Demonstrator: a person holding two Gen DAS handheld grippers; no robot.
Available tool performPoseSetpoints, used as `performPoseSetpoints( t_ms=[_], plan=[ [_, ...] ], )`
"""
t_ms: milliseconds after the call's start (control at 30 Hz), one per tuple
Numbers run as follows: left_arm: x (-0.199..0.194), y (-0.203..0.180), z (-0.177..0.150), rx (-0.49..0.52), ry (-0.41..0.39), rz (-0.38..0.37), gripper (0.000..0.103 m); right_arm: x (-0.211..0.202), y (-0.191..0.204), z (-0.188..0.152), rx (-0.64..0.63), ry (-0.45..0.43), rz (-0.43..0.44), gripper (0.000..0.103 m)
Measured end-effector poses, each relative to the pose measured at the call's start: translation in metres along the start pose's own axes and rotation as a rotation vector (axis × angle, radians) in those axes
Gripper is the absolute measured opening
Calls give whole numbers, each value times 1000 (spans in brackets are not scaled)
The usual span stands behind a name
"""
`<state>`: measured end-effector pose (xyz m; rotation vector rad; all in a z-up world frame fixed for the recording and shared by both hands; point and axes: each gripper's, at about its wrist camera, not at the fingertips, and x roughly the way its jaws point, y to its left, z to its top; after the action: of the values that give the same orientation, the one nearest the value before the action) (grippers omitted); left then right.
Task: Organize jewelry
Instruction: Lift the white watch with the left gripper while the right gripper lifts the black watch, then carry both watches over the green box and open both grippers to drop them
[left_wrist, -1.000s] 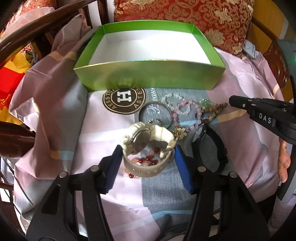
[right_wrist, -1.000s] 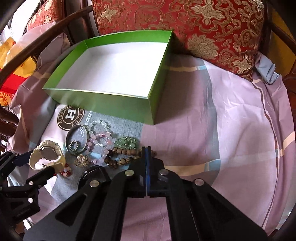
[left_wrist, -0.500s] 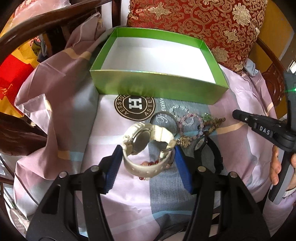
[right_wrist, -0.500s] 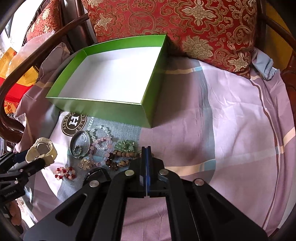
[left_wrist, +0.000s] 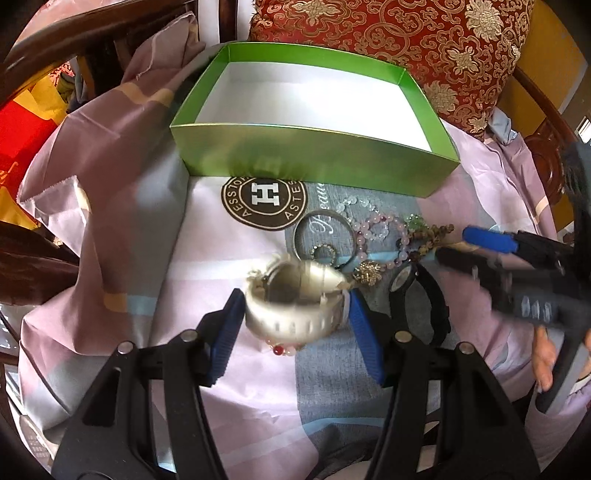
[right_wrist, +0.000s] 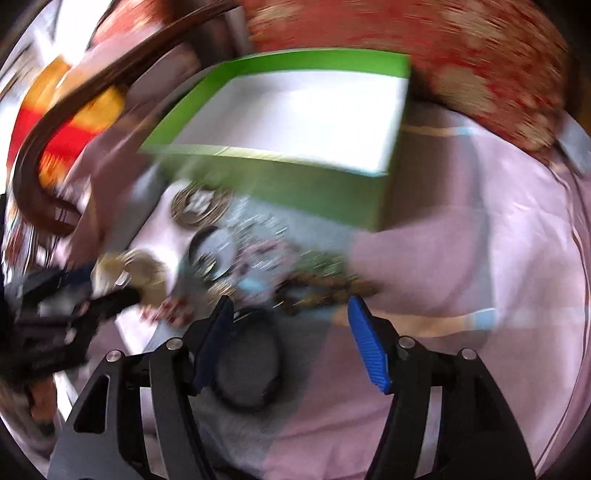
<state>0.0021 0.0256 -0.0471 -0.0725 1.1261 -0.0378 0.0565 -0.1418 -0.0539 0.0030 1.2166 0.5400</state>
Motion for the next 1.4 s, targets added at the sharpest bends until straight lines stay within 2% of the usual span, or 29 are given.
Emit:
performPoseSetpoints(
  t_ms=[33,100,167,267,400,600,767,900,1100,1267,1400],
  plan=[
    [0,1,0,-2,1,1,58,4,6,-2,-28,17,-16,55],
    [1,1,0,-4,2,1,58,18,17,-9,-89,79,-47,31],
    [2,1,0,-2,-1,2,58,34,20,-14,-100,147,-54,13],
    [4,2,0,-1,-7,1,60,33,22,-14,-107,129,-66,4],
    [5,3,-1,-10,-7,-13,61,34,20,-13,-100,120,-75,3],
    [4,4,1,-20,-17,-15,56,31,16,-10,-81,100,-69,3],
    [-4,11,5,-46,-33,-13,55,5,3,-4,-24,25,-29,3],
    [-27,15,13,-49,-88,-1,55,-15,-6,9,-3,-18,-13,3],
    [-51,12,27,-46,-156,-12,55,-48,-6,47,-53,-65,-36,3],
    [-63,8,47,-39,-200,-39,55,-77,4,95,-101,-142,-11,3],
    [-72,9,69,-25,-246,-46,55,-83,0,114,-68,-198,16,3]
  ],
)
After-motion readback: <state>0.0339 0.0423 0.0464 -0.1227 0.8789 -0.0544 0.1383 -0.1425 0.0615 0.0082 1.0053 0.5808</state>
